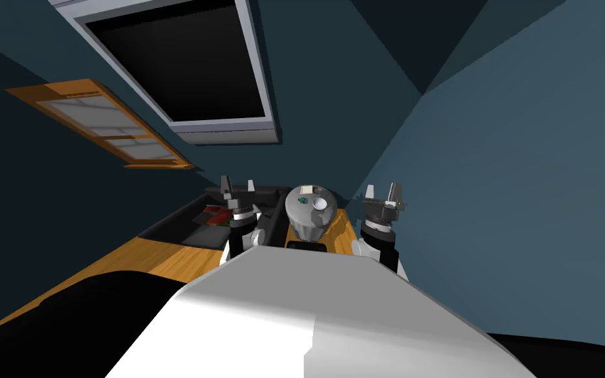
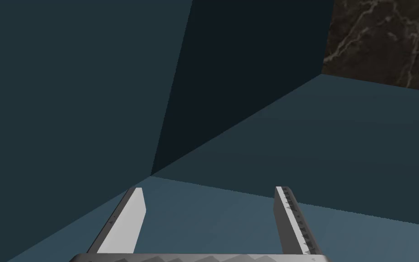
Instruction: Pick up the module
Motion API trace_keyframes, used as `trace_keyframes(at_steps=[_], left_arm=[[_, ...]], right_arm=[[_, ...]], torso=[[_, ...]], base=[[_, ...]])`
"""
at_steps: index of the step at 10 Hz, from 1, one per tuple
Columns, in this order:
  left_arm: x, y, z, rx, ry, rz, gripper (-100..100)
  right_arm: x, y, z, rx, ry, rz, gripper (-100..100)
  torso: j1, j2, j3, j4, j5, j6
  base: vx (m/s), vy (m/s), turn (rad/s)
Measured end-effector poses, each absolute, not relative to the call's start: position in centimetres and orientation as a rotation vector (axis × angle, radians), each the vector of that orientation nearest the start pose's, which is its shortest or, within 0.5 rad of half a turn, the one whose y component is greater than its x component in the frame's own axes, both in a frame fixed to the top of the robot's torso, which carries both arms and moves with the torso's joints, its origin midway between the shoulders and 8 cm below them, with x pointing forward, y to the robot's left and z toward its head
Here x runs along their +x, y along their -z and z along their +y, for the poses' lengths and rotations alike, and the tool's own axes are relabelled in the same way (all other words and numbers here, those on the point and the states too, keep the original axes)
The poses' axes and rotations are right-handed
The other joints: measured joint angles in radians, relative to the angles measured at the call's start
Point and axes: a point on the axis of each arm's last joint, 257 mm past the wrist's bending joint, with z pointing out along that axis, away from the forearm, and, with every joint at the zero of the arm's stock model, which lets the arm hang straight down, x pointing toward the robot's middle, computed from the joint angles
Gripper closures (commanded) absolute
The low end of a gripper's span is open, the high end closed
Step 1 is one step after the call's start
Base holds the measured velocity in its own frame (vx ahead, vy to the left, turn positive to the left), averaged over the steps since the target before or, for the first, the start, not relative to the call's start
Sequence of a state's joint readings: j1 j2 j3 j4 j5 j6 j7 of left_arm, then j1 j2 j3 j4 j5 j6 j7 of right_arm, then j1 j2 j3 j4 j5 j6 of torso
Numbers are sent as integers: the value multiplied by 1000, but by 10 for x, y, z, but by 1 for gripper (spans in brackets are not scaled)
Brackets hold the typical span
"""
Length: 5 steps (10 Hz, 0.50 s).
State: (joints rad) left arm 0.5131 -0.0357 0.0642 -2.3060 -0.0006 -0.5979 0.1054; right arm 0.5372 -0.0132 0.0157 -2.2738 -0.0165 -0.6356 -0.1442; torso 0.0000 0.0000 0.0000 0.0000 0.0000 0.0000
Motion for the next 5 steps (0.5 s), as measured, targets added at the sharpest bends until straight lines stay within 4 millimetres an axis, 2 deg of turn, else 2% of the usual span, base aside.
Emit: trace_keyframes(at_steps=[3,5], left_arm=[[329,-29,307,-631,1317,578,-100],[339,-7,321,-668,1275,647,-100]], right_arm=[[319,-35,-275,631,-1473,511,0],[319,-35,-275,631,-1473,511,0]], torso=[[3,5,3,1,1,0],[5,4,3,1,1,0]], base=[[-68,38,-184],[-74,59,-272]])
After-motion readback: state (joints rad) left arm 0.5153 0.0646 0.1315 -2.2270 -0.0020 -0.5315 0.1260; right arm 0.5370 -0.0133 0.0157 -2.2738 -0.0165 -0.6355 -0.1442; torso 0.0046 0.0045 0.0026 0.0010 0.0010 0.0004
